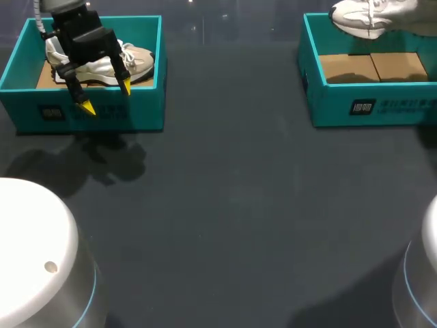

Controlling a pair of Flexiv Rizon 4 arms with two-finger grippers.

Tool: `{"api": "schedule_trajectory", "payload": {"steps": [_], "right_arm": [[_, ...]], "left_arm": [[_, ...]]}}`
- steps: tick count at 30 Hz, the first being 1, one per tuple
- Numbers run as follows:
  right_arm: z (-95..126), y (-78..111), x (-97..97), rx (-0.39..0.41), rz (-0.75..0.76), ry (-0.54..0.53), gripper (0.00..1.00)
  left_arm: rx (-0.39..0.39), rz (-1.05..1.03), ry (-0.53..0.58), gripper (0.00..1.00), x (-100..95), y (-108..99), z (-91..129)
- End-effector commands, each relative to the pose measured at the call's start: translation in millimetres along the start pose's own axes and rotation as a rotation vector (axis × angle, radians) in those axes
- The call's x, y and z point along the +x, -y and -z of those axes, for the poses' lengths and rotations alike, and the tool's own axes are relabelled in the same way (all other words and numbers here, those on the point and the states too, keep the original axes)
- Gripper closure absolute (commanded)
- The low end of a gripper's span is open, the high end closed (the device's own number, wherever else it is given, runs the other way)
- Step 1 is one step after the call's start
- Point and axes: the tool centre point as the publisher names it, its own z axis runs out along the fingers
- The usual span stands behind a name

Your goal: Take the shoe out of the shoebox, open the shoe tongue, remove and reinsert the insole, then place the shoe into the shoebox

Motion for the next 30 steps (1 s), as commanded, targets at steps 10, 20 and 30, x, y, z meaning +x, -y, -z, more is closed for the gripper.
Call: {"api": "schedule_trajectory", "payload": {"steps": [10,20,30], "right_arm": [[-29,17.1,7.3,-0.02,-0.02,0.012,1.0],[-59,26.3,10.5,-0.016,-0.039,0.027,1.0],[-59,26.3,10.5,-0.016,-0.039,0.027,1.0]], "left_arm": [[-0.001,0.0,-0.001,0.0,0.1,0,0],[-0.001,0.0,-0.001,0.0,0.1,0,0],[-0.001,0.0,-0.001,0.0,0.1,0,0]]}}
